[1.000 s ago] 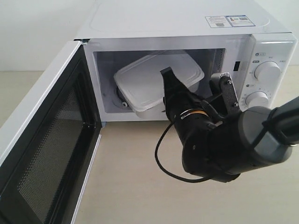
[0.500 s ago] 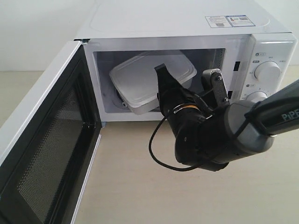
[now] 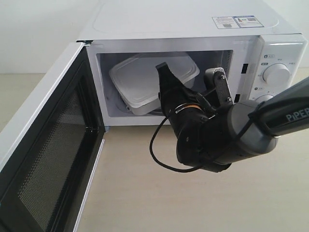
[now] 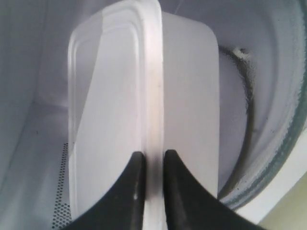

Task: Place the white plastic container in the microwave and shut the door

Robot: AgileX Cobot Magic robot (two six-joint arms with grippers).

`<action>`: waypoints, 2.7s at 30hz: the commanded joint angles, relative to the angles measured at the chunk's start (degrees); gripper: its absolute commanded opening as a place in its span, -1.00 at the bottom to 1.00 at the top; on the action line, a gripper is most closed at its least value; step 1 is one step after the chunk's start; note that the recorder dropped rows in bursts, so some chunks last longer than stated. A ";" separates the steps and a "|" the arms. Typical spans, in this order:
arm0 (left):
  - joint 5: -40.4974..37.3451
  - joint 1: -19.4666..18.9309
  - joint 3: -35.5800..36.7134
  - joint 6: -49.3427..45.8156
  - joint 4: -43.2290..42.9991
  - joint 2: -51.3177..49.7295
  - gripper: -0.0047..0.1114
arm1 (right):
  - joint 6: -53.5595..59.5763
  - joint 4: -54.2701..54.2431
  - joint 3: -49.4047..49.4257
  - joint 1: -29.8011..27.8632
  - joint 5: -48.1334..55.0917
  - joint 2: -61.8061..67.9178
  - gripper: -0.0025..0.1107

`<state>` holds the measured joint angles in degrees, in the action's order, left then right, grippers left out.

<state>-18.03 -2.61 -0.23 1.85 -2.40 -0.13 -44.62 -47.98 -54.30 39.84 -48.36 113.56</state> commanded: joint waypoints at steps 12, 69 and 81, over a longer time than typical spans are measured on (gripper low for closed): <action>0.15 -0.09 0.23 -0.22 -0.06 0.13 -0.85 | 3.68 0.46 -0.48 -1.01 -0.65 -0.25 -0.38; 0.15 -0.09 0.23 -0.22 -0.06 0.13 -0.85 | 58.35 22.59 -5.80 -1.98 3.77 6.30 -0.96; 0.15 -0.09 0.23 -0.22 -0.06 0.13 -0.85 | 68.93 13.76 -5.93 -2.22 2.54 6.50 -0.96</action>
<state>-18.03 -2.61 -0.23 1.85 -2.40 -0.13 21.52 -33.28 -59.94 37.95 -45.23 120.12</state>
